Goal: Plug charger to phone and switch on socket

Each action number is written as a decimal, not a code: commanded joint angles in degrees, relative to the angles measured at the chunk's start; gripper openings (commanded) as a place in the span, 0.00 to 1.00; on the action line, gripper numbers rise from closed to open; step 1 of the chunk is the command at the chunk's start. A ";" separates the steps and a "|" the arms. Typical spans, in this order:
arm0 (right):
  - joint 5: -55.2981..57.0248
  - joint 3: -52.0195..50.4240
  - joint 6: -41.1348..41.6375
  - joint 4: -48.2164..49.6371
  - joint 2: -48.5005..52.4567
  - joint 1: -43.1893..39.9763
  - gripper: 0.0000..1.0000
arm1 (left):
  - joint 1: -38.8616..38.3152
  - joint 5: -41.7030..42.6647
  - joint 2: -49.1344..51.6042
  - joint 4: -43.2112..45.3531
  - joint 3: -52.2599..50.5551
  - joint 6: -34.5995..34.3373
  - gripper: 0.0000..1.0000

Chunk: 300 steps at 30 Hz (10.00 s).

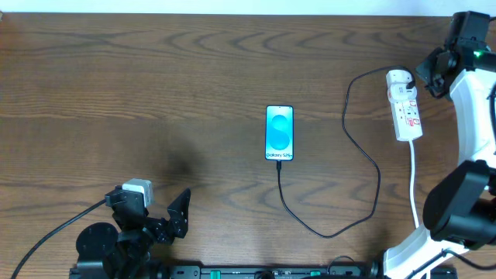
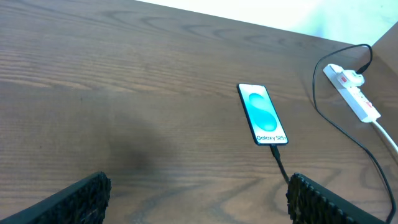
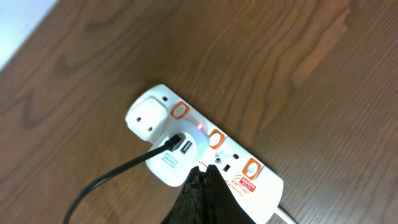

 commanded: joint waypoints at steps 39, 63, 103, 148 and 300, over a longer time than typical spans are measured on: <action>-24.37 0.20 -2.32 5.16 -43.28 4.79 0.01 | 3.21 0.52 -7.96 -14.38 1.03 0.74 0.91; -24.35 -5.55 -2.99 9.66 -46.93 9.18 0.01 | 3.21 -1.97 -7.85 16.90 -1.33 0.74 0.91; -18.29 -9.09 -5.31 13.35 -52.89 15.82 0.01 | 3.21 -17.09 -7.85 49.79 -31.69 0.72 0.91; -17.51 -9.18 -5.27 12.92 -53.00 15.85 0.03 | 0.57 -17.33 -8.00 41.38 -31.65 0.74 0.91; -13.18 -95.34 -23.71 43.04 -106.31 13.31 0.99 | 0.20 -17.33 -7.87 41.38 -31.65 0.74 0.91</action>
